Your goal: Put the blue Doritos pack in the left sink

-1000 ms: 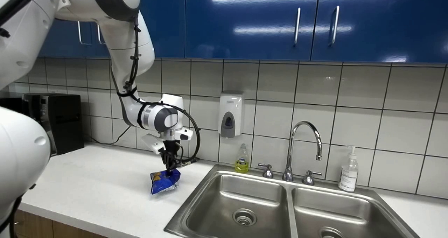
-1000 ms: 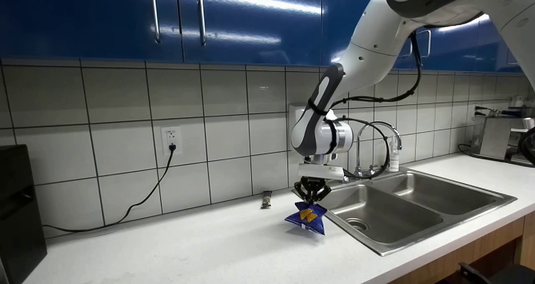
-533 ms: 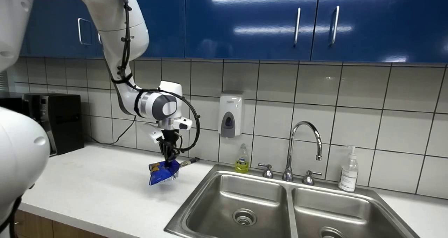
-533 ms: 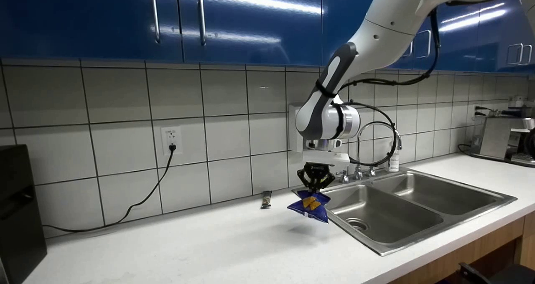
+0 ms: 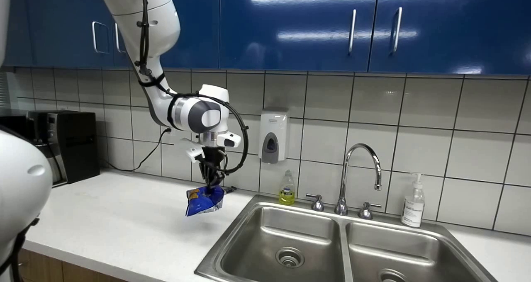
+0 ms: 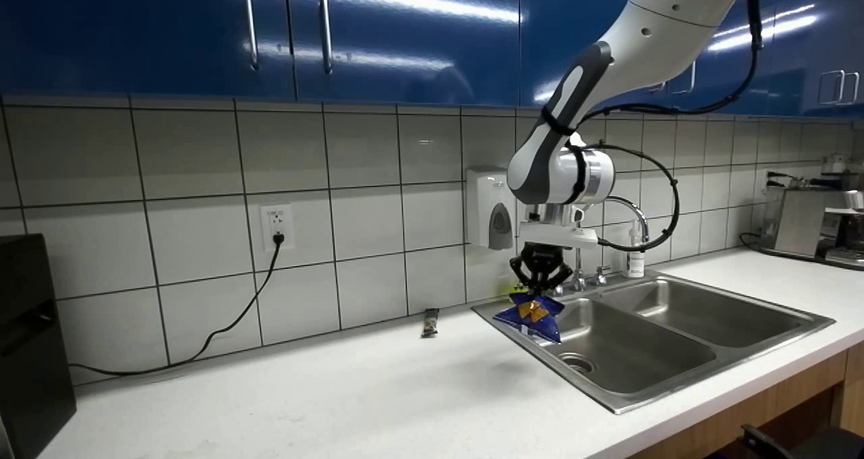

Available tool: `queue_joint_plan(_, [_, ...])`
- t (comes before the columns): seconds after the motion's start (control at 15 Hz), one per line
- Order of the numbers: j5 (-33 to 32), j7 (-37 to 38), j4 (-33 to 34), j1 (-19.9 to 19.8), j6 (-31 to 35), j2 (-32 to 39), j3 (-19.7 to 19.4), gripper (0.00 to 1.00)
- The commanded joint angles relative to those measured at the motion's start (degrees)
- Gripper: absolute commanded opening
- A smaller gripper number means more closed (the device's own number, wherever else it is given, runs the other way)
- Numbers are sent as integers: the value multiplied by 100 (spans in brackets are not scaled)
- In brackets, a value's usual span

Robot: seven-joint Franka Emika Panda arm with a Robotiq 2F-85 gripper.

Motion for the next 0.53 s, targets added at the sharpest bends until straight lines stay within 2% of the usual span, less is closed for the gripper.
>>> queue_joint_plan(0.0, [-90,-311,-193,-396,-380,-464,-131,0])
queue_joint_plan(0.47, [-78,-911,64,-1061,-789,-503,-581,0])
